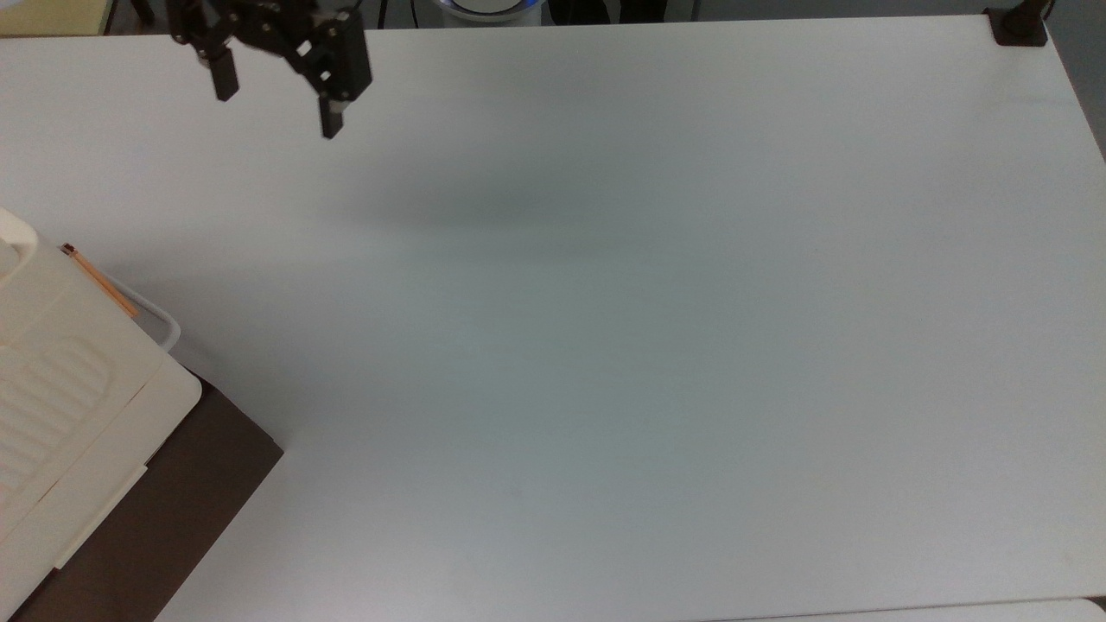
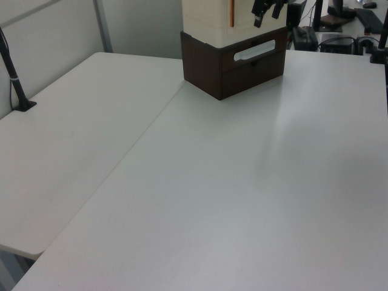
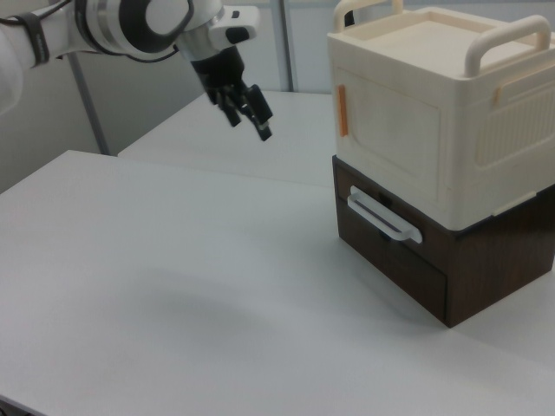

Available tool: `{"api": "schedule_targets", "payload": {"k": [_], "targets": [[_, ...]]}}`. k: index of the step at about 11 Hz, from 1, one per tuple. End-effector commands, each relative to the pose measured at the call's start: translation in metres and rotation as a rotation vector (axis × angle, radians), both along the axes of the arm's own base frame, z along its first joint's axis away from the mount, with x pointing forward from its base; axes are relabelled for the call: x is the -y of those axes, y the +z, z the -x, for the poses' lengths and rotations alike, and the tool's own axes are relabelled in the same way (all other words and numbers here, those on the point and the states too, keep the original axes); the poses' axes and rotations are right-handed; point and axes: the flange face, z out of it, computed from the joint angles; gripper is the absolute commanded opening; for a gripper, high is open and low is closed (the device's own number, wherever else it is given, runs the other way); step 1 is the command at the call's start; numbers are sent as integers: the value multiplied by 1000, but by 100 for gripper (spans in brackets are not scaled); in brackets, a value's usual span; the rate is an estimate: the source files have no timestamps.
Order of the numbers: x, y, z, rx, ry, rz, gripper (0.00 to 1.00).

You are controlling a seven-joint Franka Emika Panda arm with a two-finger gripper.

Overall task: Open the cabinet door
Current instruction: 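Move the gripper toward the orange tab on the cream cabinet door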

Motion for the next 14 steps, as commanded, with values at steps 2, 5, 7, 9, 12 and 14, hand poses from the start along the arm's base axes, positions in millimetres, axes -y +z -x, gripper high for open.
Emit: {"api": "schedule_targets", "payload": {"k": [2, 5, 7, 9, 12, 14], "targets": [[27, 6, -25, 185, -125, 75, 100], [38, -6, -47, 289, -173, 154, 100], [46, -12, -53, 337, -212, 171, 99], [55, -20, -61, 378, -207, 179, 99], [67, -28, -71, 452, -191, 190, 97], [65, -27, -74, 498, -176, 191, 97]]}}
